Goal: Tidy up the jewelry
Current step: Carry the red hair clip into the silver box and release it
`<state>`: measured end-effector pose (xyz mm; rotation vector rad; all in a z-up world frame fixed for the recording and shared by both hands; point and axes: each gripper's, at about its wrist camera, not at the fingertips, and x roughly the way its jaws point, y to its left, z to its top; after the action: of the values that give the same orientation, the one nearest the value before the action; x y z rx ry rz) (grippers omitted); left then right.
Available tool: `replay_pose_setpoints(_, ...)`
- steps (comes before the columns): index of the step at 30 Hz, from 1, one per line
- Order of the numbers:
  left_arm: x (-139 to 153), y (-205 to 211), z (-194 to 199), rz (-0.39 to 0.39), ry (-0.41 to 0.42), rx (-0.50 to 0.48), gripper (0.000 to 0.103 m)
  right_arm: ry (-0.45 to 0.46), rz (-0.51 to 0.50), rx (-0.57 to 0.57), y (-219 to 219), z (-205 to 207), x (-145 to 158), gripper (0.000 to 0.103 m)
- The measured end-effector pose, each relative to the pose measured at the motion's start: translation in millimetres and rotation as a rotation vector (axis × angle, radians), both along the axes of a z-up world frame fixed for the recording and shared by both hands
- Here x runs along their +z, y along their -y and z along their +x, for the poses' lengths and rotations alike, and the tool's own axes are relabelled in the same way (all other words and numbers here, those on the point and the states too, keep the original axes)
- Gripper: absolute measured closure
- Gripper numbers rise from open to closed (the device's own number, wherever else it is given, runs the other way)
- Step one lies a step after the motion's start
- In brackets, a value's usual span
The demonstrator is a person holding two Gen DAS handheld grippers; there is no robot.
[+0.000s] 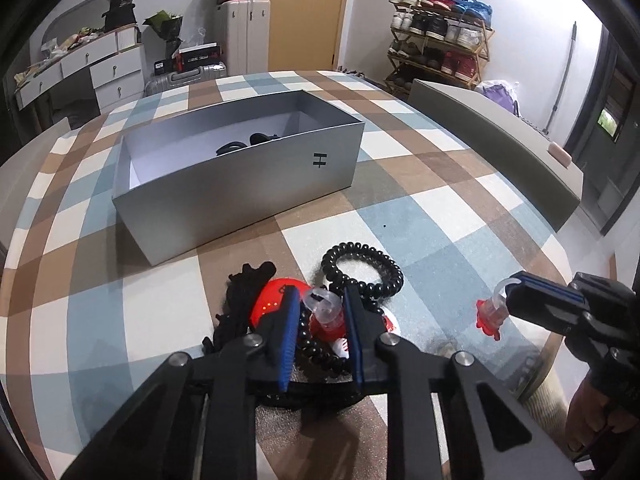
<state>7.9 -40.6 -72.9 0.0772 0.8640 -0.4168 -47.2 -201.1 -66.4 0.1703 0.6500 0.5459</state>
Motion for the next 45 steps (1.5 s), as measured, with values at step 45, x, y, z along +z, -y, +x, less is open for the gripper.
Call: replay_pose_setpoints(45, 43, -60, 85, -0.164, 0.136, 0.135, 0.089, -0.110, 0.064, 0.124, -80, 192, 41, 0.097)
